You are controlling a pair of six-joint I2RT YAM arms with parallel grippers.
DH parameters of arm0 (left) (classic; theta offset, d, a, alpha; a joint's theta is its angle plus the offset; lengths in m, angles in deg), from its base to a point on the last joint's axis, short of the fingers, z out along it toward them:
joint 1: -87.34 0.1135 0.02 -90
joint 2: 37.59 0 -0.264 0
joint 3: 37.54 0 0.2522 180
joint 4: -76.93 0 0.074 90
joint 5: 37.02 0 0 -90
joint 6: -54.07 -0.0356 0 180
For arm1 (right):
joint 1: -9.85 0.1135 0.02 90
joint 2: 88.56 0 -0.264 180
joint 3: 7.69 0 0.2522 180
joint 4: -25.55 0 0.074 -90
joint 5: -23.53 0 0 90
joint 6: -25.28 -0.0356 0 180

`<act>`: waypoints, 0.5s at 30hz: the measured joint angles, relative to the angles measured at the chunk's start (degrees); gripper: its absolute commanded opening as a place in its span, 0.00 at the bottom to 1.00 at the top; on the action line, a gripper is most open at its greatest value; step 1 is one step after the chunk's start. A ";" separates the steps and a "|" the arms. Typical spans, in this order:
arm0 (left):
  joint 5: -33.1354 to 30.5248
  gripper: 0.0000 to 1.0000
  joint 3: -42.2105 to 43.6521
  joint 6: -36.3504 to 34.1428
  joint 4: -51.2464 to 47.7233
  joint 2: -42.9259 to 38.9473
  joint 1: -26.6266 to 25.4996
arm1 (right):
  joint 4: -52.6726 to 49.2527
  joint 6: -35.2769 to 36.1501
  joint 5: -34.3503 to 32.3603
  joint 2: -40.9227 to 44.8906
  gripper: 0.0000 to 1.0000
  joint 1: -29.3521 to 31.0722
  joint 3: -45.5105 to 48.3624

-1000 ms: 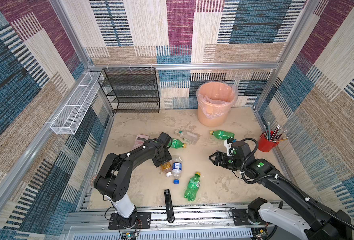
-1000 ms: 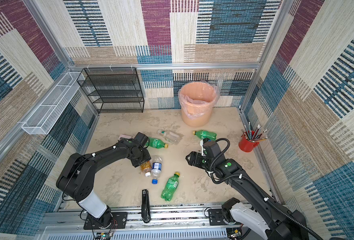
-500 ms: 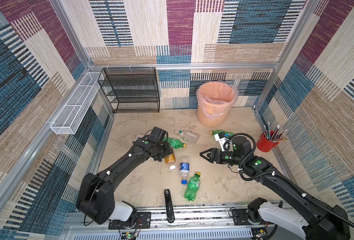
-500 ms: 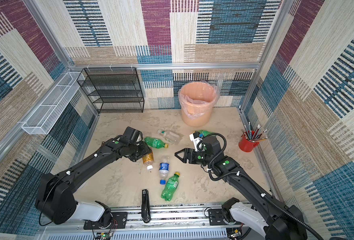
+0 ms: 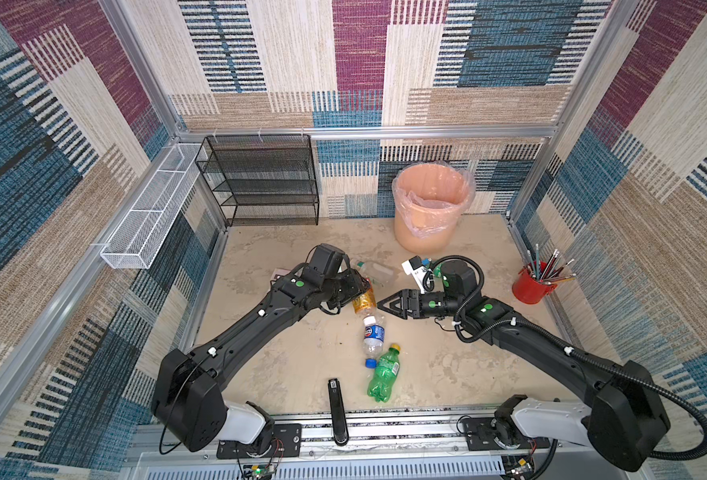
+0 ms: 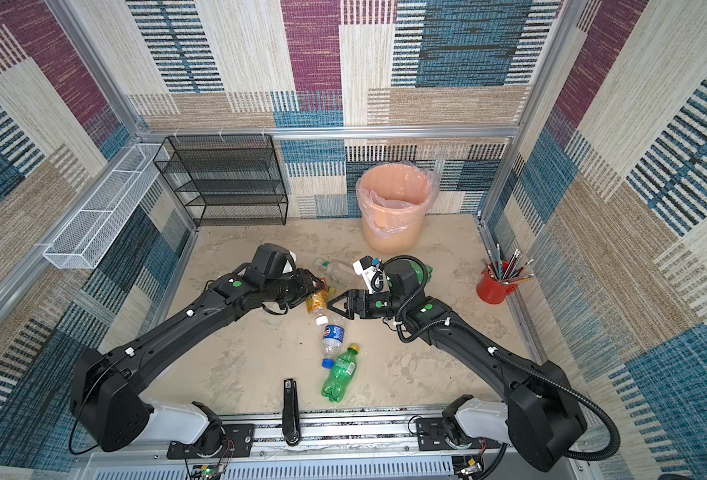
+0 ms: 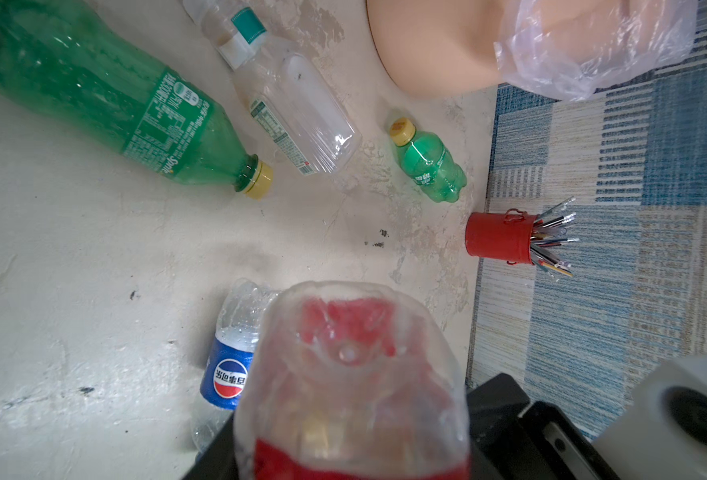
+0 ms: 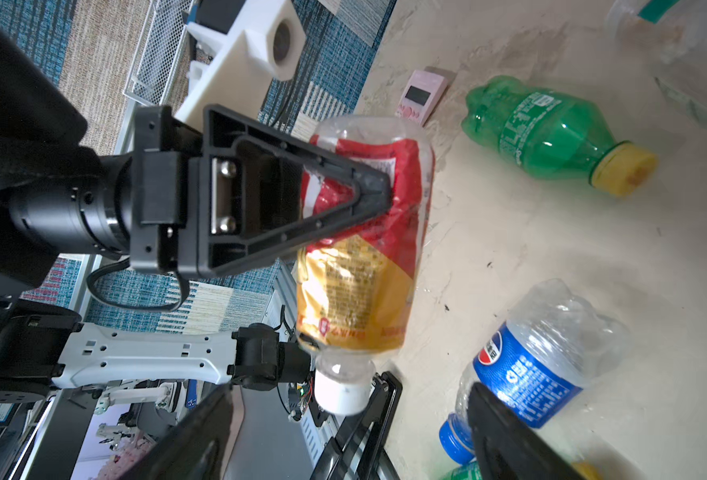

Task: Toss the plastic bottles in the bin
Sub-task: 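Lift the red-gold bottle toward the right gripper while the right gripper reaches for it, then close the right gripper on the red-gold bottle while the left gripper opens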

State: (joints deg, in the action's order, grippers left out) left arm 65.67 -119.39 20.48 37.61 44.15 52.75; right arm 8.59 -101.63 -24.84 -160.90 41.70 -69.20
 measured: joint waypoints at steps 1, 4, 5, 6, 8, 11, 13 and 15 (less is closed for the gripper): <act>0.11 0.50 -0.22 0.13 0.37 0.07 -0.26 | 0.55 -0.31 -0.02 -0.72 0.90 0.07 -0.39; 0.31 0.50 -0.44 0.87 1.14 0.11 -1.09 | 1.77 -0.59 -0.22 -2.89 0.89 0.33 -1.57; 0.59 0.50 -0.50 0.94 1.27 0.13 -1.20 | 2.21 -0.81 -0.24 -3.45 0.88 0.33 -1.77; 1.01 0.50 -0.66 1.20 1.29 0.15 -1.46 | 2.73 -1.20 -0.24 -4.04 0.88 0.33 -1.90; 1.03 0.50 -0.83 1.51 1.44 0.17 -1.70 | 3.58 -1.75 -0.22 -5.14 0.86 0.42 -2.36; 1.14 0.50 -0.85 1.84 1.55 0.17 -1.97 | 4.15 -2.03 -0.15 -6.88 0.85 0.79 -3.76; 1.09 0.50 -0.87 1.95 2.14 0.17 -2.05 | 4.61 -1.99 -0.02 -7.58 0.83 1.25 -4.37; 1.18 0.50 -0.87 2.14 2.67 0.24 -2.19 | 4.76 -2.05 0.37 -7.93 0.83 1.60 -4.59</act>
State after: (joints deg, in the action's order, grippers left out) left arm 66.85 -120.27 22.62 40.27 44.39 50.56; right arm 13.35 -103.68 -24.47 -168.83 43.30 -73.79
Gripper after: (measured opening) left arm 0.521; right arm 0.830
